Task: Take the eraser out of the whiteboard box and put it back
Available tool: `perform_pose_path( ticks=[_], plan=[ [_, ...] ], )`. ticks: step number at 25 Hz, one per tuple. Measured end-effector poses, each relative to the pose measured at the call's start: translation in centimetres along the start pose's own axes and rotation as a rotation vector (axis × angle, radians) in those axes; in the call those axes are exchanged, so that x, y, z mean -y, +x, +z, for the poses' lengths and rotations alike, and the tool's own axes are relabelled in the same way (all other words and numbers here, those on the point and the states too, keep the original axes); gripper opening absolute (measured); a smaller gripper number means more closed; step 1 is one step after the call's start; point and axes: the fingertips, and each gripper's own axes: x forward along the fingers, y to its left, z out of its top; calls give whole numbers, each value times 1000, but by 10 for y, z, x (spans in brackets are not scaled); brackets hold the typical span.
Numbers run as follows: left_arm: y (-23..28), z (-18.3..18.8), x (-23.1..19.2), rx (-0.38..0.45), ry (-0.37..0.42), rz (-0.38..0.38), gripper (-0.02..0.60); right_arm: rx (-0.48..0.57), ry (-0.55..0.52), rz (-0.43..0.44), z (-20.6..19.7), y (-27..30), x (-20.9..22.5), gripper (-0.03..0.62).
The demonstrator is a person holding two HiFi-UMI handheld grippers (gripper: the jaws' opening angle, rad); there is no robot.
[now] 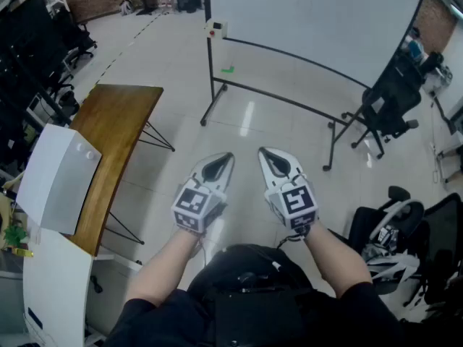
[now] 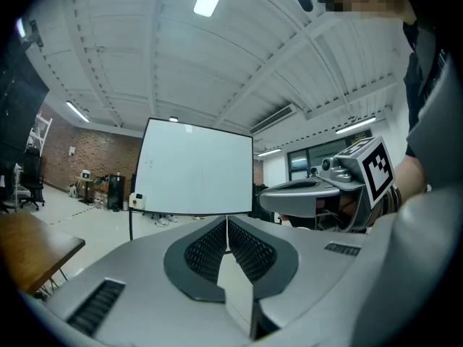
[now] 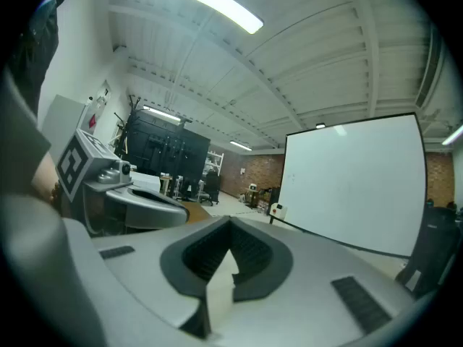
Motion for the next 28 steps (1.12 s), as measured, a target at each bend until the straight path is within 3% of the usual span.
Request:
perform_pose_path(
  ticks=[16,21,28],
  plan=[
    [22,1,-69,-13,3,89,5,24,-45,86,13,81,12,18],
    [61,-1,-100,-39,7,120,5,22,-7,107,2,123,46,18],
    [149,0,-142,-86,-4,157,5,20,38,134,-6,185,128,18]
  ],
)
